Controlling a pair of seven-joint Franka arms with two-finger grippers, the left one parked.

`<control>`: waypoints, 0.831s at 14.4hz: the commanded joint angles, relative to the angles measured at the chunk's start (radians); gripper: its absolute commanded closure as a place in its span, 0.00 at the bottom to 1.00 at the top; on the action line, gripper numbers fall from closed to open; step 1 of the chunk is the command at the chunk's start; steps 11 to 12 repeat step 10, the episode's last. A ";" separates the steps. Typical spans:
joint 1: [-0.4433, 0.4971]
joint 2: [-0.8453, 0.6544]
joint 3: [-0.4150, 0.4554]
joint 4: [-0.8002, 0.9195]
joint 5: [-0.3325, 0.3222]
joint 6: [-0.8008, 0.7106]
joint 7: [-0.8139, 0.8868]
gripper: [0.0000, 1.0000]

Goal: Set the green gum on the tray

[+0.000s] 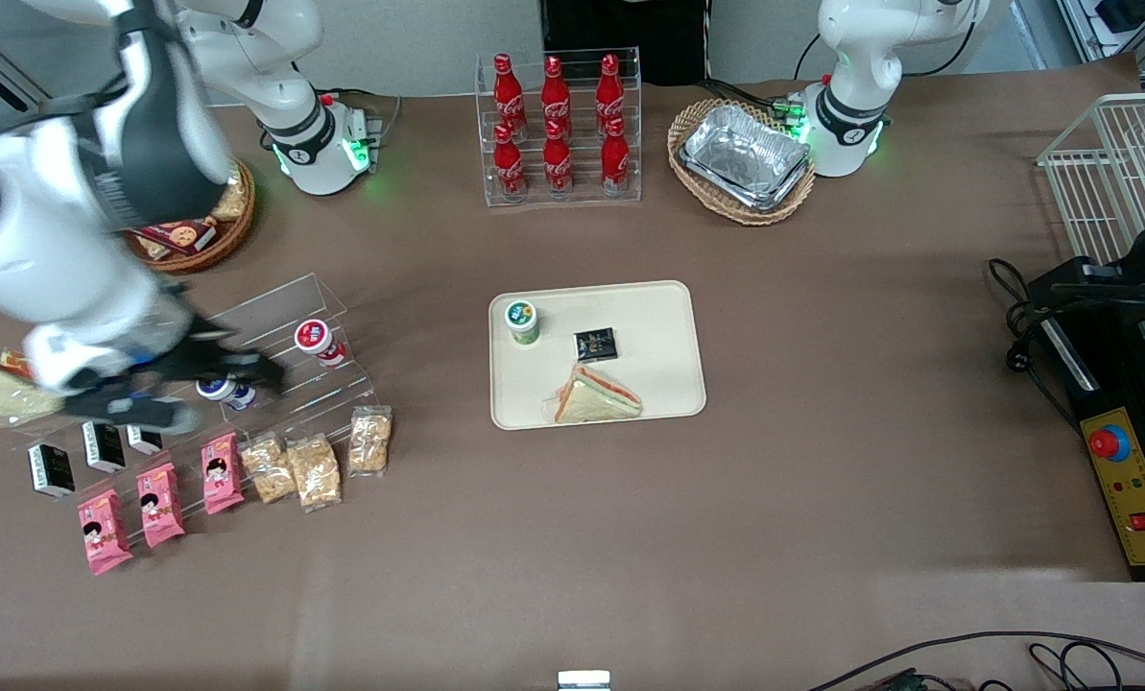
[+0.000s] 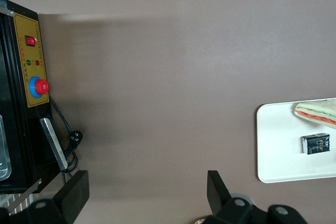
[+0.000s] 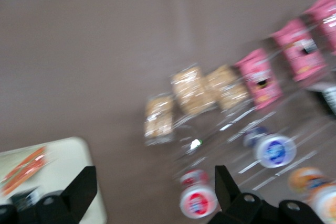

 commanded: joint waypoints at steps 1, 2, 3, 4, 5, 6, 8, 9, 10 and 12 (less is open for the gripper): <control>-0.136 -0.052 0.012 0.010 -0.038 -0.015 -0.116 0.00; -0.179 -0.072 0.012 0.002 -0.038 -0.020 -0.174 0.00; -0.216 -0.089 0.012 0.001 -0.038 -0.035 -0.217 0.00; -0.246 -0.102 0.012 0.001 -0.040 -0.047 -0.216 0.00; -0.285 -0.113 0.019 0.001 -0.040 -0.058 -0.226 0.00; -0.309 -0.121 0.027 0.001 -0.040 -0.078 -0.230 0.00; -0.326 -0.132 0.035 -0.001 -0.040 -0.092 -0.230 0.00; -0.343 -0.135 0.048 -0.002 -0.040 -0.101 -0.230 0.00; -0.363 -0.142 0.073 -0.006 -0.038 -0.109 -0.230 0.00; -0.363 -0.142 0.073 -0.006 -0.038 -0.109 -0.230 0.00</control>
